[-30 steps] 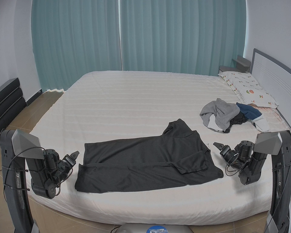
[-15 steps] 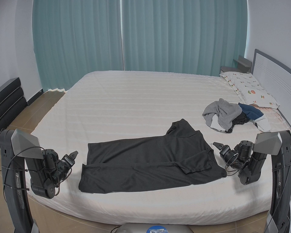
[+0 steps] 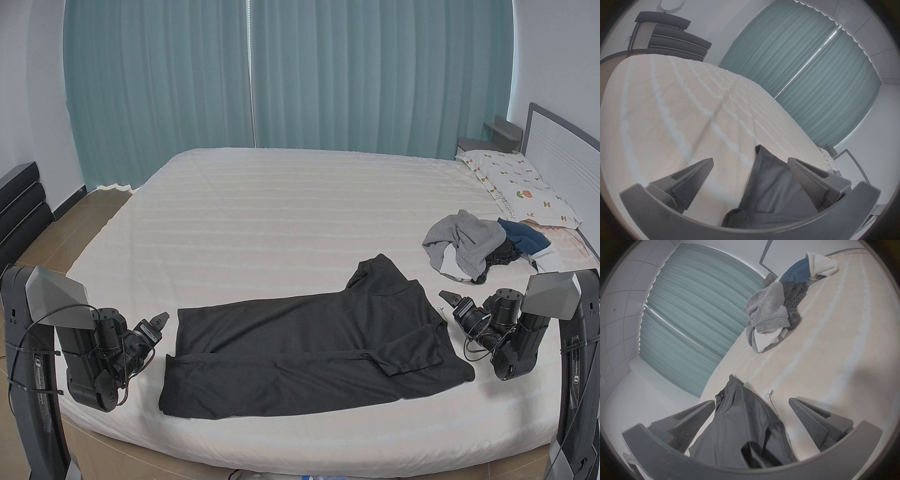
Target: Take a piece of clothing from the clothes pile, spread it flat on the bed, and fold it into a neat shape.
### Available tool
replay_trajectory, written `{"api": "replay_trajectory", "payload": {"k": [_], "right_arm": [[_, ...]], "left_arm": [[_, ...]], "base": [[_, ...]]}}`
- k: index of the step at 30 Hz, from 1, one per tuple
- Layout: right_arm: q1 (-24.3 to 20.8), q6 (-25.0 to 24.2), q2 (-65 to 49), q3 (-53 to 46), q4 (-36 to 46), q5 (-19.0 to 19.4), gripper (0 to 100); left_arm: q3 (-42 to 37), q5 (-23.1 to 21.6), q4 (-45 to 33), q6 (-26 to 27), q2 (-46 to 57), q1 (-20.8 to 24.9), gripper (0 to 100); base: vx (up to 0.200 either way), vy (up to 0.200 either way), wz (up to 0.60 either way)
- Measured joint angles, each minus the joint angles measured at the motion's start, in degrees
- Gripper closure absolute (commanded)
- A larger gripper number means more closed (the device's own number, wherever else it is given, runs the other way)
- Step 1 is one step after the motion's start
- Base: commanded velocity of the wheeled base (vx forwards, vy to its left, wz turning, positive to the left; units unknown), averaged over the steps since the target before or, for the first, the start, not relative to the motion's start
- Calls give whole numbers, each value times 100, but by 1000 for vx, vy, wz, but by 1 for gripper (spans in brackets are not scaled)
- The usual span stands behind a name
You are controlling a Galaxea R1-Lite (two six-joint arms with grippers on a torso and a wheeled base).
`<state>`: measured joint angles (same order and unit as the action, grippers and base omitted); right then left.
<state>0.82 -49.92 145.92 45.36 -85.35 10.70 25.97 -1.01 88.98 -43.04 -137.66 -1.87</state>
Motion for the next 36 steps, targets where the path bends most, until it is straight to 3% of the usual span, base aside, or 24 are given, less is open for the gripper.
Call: {"api": "replay_trajectory", "payload": {"k": [13,20,27,36], "right_arm": [[-41,-2,72,6,44,-1,0],[-60,-2,96,-2,44,-1,0],[-102,5,140,4,41,-12,0],[-123,9,171,-2,57,-1,0]], "left_arm": [[232,-205,-230,-200,350,118,0],[1143,-610,-1699,-189,491,102,0],[2400,-1552,-3374,-4,497,9,0],[3174,-1888,-3853,769,41,-345,0]], "base": [[0,0,0],[0,0,0],[0,0,0],[0,0,0]]}}
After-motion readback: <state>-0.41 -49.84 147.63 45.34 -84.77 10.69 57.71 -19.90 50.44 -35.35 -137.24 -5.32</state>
